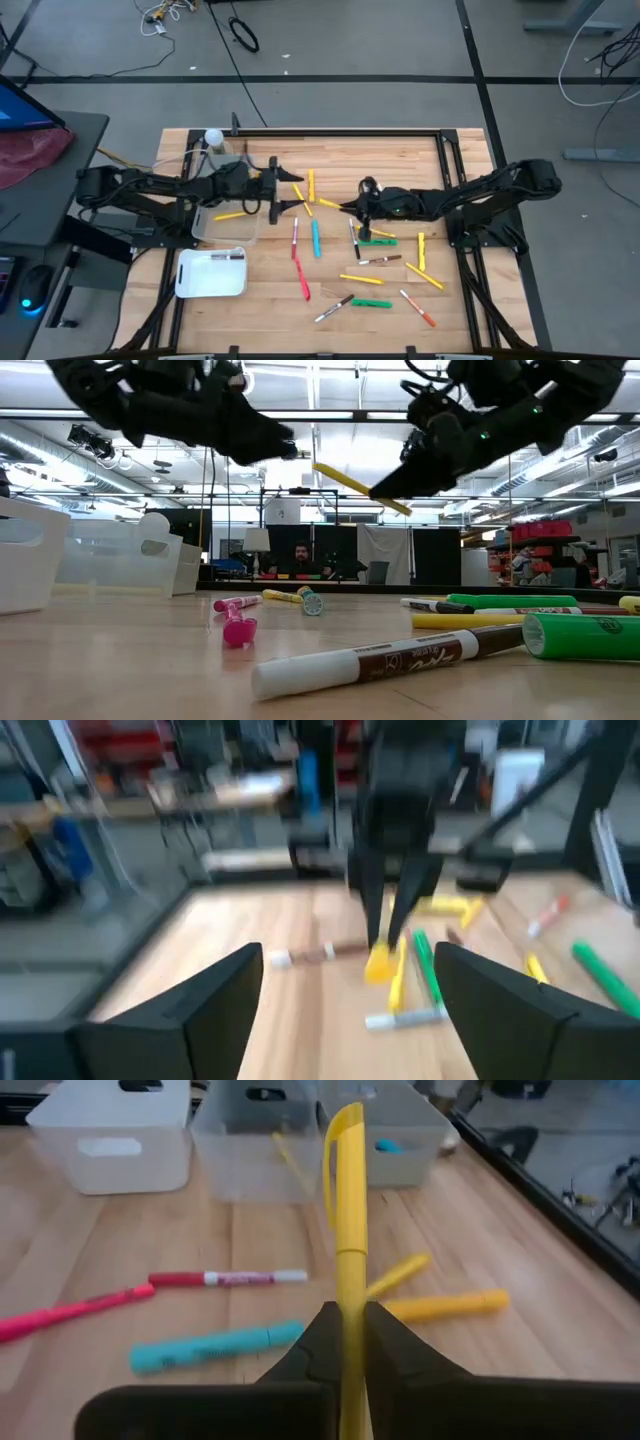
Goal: Pick & Place Markers
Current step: Put the yellow pen into the transparent bin
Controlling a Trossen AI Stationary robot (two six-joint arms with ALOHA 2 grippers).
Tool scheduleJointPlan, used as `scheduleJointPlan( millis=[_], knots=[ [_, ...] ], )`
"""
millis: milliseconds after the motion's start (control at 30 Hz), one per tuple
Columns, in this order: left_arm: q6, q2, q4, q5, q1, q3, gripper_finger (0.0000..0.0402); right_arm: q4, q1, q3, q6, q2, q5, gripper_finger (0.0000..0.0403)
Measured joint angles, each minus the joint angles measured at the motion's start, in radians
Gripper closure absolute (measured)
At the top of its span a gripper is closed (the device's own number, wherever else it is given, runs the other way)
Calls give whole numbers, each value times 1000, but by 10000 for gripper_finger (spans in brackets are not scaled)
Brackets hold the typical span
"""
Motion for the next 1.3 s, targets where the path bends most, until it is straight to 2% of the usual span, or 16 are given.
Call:
scheduleJointPlan(
  millis=[167,300,467,600,967,1133,1300],
  knots=[
    [-2,102,-176,29,0,103,105,-37,4,84,-63,59,1,387],
    [-1,152,-194,130,0,148,112,-85,2,119,-86,66,3,387],
    [2,170,-196,145,0,161,138,-93,3,121,-90,62,4,387],
    [-6,170,-191,144,0,161,182,-98,3,121,-85,62,4,386],
    [-6,170,-195,145,0,161,337,-98,3,121,-82,62,8,379],
    [1,143,-239,145,0,161,341,-49,3,119,-57,62,6,345],
    [-12,4,-461,102,-9,159,341,70,6,121,-49,61,-12,306]
  ],
)
